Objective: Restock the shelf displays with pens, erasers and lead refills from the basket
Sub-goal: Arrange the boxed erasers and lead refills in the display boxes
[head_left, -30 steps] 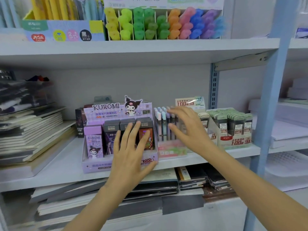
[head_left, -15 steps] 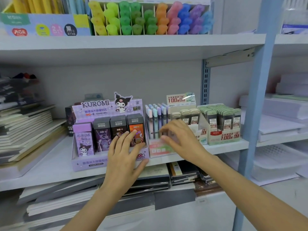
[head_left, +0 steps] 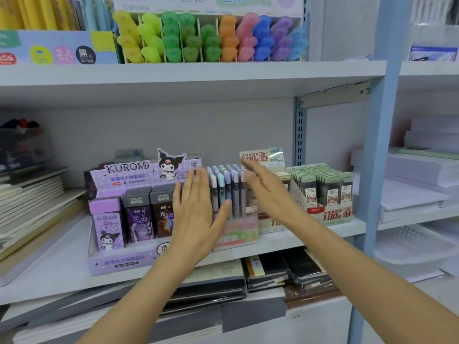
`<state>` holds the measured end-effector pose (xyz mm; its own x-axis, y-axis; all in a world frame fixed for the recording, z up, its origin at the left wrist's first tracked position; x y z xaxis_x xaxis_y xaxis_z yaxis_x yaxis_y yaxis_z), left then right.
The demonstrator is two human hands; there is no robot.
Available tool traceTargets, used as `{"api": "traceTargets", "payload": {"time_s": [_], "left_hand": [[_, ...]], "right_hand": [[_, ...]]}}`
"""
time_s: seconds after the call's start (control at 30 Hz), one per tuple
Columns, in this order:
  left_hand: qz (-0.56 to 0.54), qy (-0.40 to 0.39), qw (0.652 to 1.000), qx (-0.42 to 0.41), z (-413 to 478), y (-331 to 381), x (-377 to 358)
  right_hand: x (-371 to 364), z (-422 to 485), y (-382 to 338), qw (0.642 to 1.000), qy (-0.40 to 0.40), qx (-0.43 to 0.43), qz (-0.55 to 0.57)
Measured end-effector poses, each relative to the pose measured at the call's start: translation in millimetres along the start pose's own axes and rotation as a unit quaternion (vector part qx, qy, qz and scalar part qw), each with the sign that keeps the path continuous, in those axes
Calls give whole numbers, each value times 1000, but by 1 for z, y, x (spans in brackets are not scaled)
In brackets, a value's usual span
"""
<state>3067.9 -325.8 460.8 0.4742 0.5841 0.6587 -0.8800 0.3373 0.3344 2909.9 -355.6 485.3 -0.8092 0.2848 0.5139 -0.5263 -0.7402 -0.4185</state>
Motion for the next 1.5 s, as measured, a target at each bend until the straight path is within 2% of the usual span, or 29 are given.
{"api": "traceTargets", "payload": {"time_s": [0.1,0.2,0.3,0.57,0.73,0.9,1.13,1.23,1.33,1.5], "left_hand": [[38,40,997,-53,-10,7,-2],[74,46,989,-115,-20,17,-14],[101,38,986,-124,-23,19,-27],[123,41,983,-127,-22,18,-29],[125,44,983,-124,-23,18,-29],[135,42,983,-121,-23,19,-30],[130,52,984,-114,-29,29,-28],[128,58,978,-153,-35,49,-32],[139,36,972,-184,-39,69,-45],[229,-27,961,-152,-36,91,-69]], "right_hand": [[37,-6,21,997,25,3,-80],[48,-8,37,979,-38,11,-202],[40,-5,41,962,-85,21,-260],[43,-7,35,958,-68,66,-270],[21,3,29,946,-132,91,-280],[19,-1,33,944,-144,83,-284],[92,-21,48,944,-22,19,-330],[111,-34,63,938,-16,-16,-346],[112,-45,72,928,-45,-25,-368],[120,-46,73,935,-44,1,-353]]}}
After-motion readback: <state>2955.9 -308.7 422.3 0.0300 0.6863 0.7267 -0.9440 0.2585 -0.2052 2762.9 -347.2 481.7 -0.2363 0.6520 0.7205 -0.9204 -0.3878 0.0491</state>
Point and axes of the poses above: each hand's wrist, its own z-axis towards the middle knuckle, its own x-axis out of the back of the hand, y = z × x, the point moved 6 cm from there along z, towards the middle knuckle, and after that the axes turned 12 degrees about x, right-handed, at the moved point
